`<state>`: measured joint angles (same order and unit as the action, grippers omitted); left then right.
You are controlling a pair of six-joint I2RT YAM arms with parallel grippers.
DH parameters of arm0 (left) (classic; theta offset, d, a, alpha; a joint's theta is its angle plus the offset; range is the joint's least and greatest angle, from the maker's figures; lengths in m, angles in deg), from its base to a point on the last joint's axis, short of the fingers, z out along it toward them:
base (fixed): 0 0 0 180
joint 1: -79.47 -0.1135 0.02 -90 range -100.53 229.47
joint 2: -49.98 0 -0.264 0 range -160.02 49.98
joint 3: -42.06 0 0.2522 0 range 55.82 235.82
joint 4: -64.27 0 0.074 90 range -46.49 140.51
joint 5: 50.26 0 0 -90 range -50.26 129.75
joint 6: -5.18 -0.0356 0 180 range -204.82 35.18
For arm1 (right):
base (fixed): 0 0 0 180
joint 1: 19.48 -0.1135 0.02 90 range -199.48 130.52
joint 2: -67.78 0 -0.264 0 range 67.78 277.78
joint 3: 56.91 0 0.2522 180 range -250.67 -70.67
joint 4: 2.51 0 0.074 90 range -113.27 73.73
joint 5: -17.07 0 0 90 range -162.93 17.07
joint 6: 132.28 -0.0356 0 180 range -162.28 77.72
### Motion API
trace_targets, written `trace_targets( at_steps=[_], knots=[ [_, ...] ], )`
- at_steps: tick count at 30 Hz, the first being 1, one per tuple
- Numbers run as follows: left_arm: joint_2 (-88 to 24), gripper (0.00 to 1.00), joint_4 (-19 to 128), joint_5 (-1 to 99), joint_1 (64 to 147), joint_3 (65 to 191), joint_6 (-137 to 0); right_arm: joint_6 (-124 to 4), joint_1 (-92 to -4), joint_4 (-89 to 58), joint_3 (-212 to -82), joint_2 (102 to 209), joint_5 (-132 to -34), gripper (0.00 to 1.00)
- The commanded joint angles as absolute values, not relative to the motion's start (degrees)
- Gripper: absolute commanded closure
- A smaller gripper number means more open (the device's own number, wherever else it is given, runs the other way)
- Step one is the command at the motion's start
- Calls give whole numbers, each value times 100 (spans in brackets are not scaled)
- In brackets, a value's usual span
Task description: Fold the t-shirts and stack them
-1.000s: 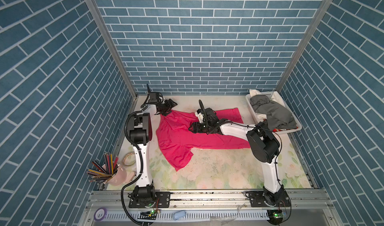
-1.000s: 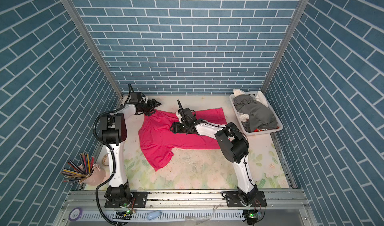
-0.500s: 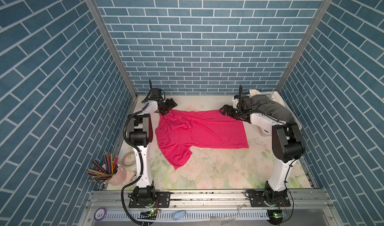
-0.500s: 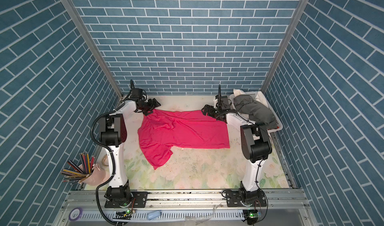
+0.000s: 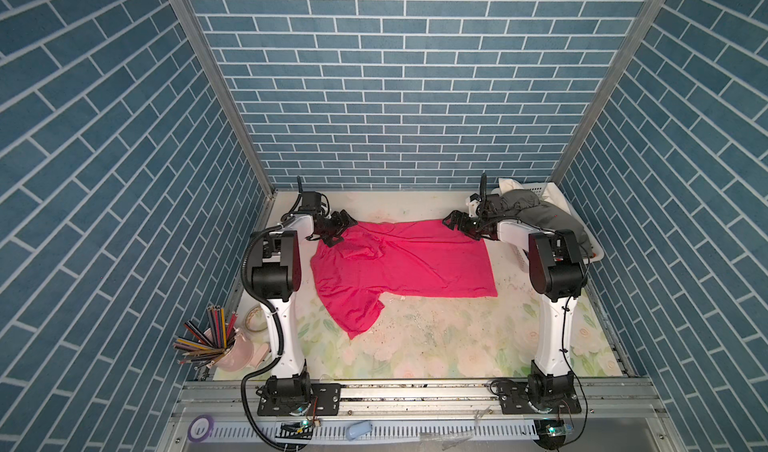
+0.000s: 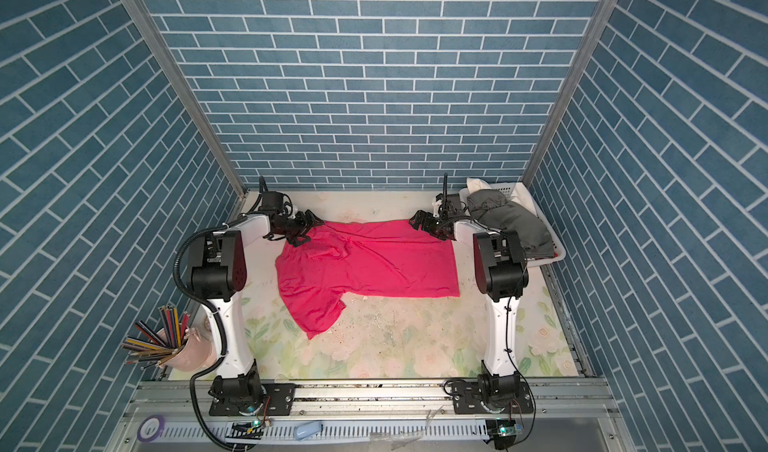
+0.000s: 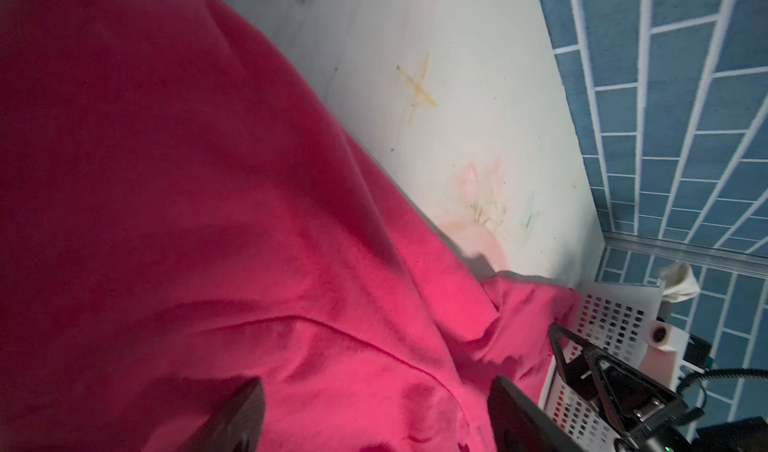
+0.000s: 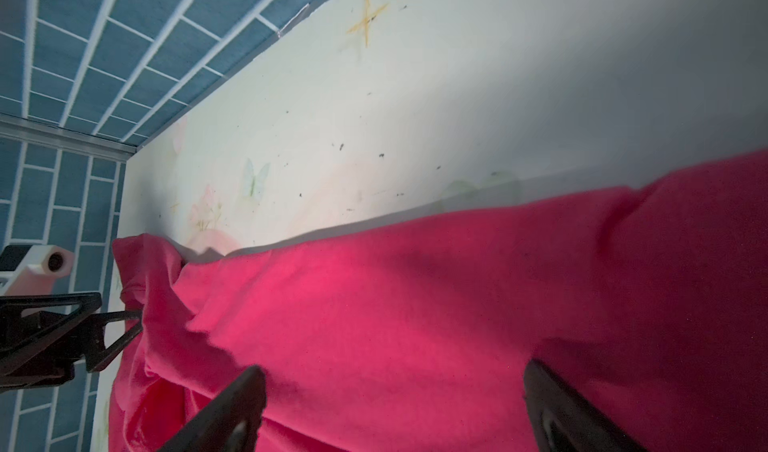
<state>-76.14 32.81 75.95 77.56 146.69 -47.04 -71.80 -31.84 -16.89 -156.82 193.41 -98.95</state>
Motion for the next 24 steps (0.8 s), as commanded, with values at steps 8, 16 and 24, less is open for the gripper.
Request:
trace_targets(
  at_steps=[8,16,24],
  knots=[
    [-9304,14,2259,6860,7500,16606,-5178,-6927,-2827,-2103,-16060,20041,-9705,3],
    [-8534,14,1878,7288,7664,17142,-5362,-6901,-2892,-2115,-16146,19830,-9983,3],
    [-6124,14,2620,6926,7587,14808,-4958,-7104,-3341,-1872,-15996,19028,-10127,2]
  ],
)
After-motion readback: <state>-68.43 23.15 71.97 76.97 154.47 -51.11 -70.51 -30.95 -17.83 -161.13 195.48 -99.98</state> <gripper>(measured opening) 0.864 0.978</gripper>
